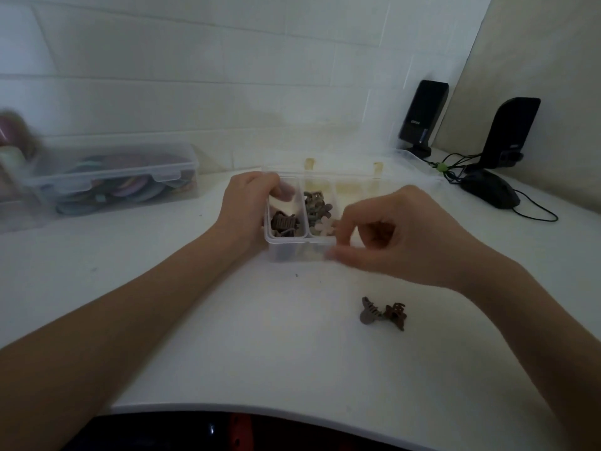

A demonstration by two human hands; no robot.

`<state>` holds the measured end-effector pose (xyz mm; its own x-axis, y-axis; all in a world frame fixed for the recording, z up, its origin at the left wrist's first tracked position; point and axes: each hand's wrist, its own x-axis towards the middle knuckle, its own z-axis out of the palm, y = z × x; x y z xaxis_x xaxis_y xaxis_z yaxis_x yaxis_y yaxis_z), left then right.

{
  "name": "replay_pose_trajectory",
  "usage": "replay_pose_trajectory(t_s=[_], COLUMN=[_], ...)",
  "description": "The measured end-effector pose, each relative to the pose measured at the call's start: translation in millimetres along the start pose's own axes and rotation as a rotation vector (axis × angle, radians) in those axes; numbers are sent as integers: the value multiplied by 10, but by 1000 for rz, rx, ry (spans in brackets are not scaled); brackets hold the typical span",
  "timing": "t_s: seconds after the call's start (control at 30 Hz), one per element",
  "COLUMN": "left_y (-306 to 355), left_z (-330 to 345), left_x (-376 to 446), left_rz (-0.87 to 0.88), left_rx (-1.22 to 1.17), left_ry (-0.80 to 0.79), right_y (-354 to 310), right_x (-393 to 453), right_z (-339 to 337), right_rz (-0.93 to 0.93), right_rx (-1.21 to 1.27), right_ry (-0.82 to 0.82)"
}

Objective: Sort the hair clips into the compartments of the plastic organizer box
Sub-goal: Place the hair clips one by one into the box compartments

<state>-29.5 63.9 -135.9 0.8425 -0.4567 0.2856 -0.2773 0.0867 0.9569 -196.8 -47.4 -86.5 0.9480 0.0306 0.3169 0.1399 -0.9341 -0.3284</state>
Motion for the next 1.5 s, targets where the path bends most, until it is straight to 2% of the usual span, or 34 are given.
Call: replay_pose_trajectory(t_s=[0.1,0.23,0.4,0.57,0.7,0.8,0.87,0.97,1.07,1.17,1.37,1.5], left_y=[-31,-42,-47,-58,-18,39,52,84,63,38,13,8], left_z=[-31,-40,-52,-76,-46,-24,-22,-64,-151,-225,-232,-214], left_x=[51,70,94,97,56,-11,-24,-2,99,153,169,175], left_rz=[17,-54,-82,-52,19,93,102,72,65,2,-142,-115], left_rx=[42,-18,-44,2,19,-2,-53,-127,-72,-76,-187,-187], left_ry=[6,13,9,-19,-10,-42,-42,-70,-89,-122,-244,-222], right_y=[-114,-257,-236,-163,-110,-89,-83,22,236,366,311,314], right_x=[-50,-149,-142,-76,-35,-26,-24,1,52,71,87,89], right_z=[-106,-210,-50,24,35,-24,-79,-150,-138,-63,82,162], right_rz=[47,120,147,214,162,157,106,55,101,116,-44,-154], right_rx=[-244,-455,-437,-204,-130,91,199,306,303,282,230,-4], right_ry=[-253,-373,-514,-610,-527,-399,-216,162,354,399,408,295])
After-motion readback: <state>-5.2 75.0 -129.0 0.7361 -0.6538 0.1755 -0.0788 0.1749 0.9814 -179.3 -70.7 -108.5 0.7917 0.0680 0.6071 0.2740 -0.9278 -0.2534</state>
